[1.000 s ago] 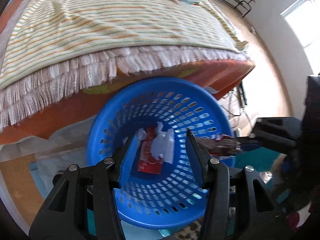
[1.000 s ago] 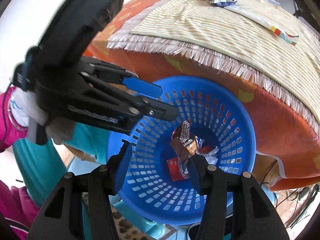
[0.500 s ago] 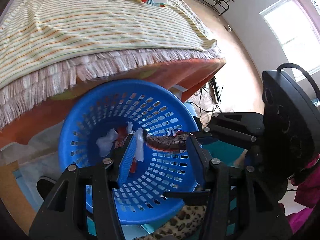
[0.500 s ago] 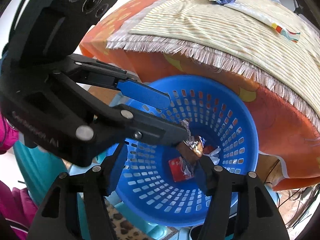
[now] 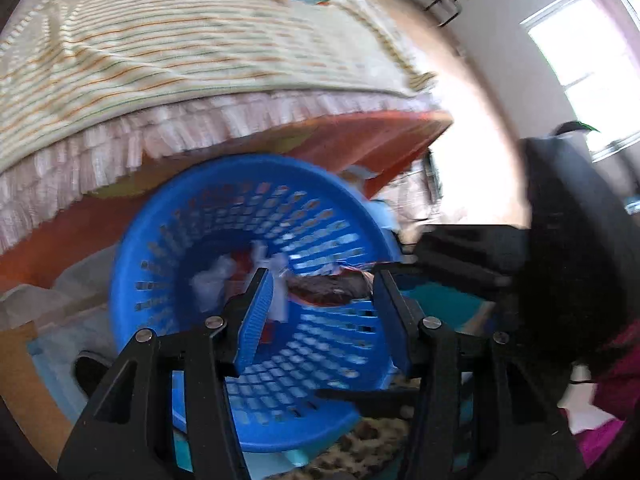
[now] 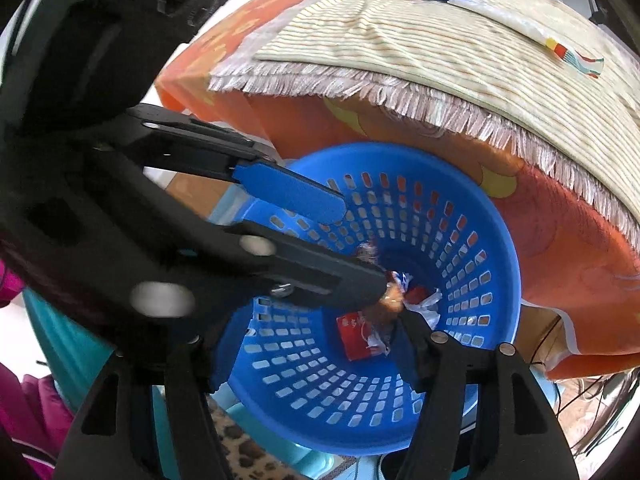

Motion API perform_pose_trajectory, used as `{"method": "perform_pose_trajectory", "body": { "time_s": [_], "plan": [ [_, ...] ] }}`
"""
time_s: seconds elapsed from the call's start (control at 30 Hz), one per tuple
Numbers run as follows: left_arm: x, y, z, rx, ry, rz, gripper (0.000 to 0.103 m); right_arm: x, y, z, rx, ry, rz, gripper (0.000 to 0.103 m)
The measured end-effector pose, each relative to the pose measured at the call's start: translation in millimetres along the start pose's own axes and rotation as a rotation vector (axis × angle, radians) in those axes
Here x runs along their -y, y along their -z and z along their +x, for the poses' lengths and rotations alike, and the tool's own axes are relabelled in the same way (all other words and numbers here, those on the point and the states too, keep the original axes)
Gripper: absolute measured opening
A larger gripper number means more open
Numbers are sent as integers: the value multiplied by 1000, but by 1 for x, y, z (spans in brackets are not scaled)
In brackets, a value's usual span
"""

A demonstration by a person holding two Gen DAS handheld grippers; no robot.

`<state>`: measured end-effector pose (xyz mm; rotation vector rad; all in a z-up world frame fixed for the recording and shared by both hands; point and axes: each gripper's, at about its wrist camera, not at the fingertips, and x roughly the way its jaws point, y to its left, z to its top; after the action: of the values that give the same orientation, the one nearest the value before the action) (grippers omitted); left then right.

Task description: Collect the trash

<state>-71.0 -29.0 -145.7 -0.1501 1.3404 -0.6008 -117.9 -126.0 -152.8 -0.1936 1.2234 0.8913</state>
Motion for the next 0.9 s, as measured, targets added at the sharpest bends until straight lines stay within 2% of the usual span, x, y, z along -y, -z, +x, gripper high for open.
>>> {"method": "perform_pose_trajectory", "body": {
  "time_s": [0.07,0.2,0.6,0.7,0.77,0.9],
  "plan": [
    [-5,1,7,-17,-50,-10,53,-2,0,-1,2,5,-7,63],
    [-17,4,13,-33,-88,-37,53,-2,1,-2,4,6,-5,63],
    [-21,3,9,-18,-104,-40,53,0,0,-14,31,-7,0,63],
    [-22,1,6,-3,-111,-46,53,6,0,-23,72,-66,40,63],
    [-24,-1,1,11,-113,-54,53,11,-2,-28,87,-76,58,63],
    [-28,-5,-6,32,-106,-74,53,18,-7,-43,138,-44,80,64]
  ]
}}
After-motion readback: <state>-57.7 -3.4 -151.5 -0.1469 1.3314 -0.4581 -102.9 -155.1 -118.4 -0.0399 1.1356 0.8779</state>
